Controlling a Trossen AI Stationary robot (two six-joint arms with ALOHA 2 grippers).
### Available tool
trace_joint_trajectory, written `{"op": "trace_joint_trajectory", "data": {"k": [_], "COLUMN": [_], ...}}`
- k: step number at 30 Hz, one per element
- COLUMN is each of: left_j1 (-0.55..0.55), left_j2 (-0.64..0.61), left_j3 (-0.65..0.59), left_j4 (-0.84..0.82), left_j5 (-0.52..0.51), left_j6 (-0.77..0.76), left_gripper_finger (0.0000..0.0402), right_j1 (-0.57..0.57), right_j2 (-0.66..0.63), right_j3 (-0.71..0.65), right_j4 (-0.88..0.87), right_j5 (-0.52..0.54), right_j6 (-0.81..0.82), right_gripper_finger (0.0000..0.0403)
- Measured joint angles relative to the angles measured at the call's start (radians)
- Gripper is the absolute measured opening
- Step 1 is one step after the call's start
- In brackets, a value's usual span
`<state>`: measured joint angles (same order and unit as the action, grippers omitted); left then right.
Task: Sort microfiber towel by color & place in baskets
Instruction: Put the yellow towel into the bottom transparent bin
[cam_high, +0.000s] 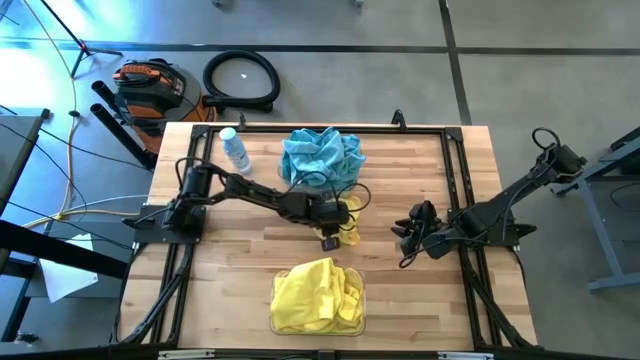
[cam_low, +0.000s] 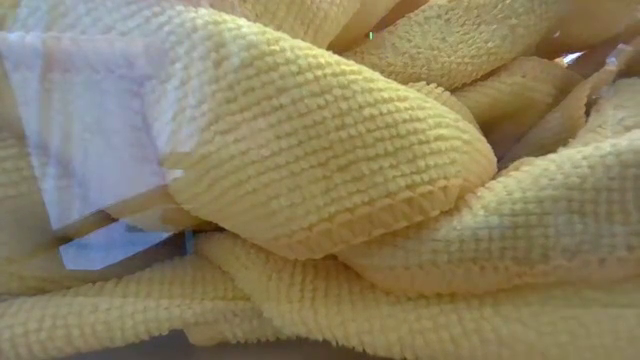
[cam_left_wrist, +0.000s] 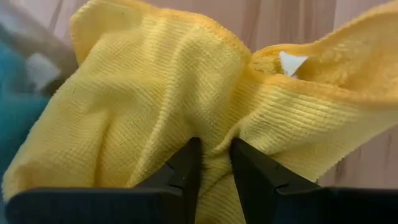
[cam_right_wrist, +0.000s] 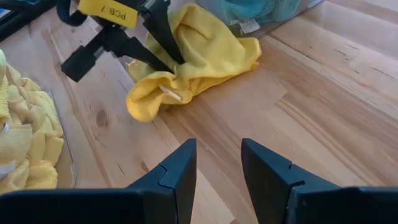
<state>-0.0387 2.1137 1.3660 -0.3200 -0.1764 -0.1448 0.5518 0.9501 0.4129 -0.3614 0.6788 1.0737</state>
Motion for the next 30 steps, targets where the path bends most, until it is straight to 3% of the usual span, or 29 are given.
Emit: {"op": "trace_joint_trajectory", "data": {"k": [6,16,30], "left_j1": [-0.012,-0.065,-0.304], "left_j2": [0.002,-0.204,-0.533], "left_j3": [0.004,-0.002,-0.002], "left_j4": [-0.043,-0.124,-0.164], "left_j5": [-0.04,-0.108,-0.237], "left_j6": [0.031,0.053,-0.006], "left_gripper_finger": [0.001,0.0001,0.0], "right_j1": [0.0,0.0,0.0], "right_j2": [0.0,0.0,0.001], "right_j3": [0.0,0.0,-0.001], "right_j4": [0.0,0.0,-0.016], "right_j5": [-0.001,-0.002,-0.002], "right_j6": [0.0,0.0,-0.001], "right_gripper_finger": [0.0124,0.0124,0.0124]}}
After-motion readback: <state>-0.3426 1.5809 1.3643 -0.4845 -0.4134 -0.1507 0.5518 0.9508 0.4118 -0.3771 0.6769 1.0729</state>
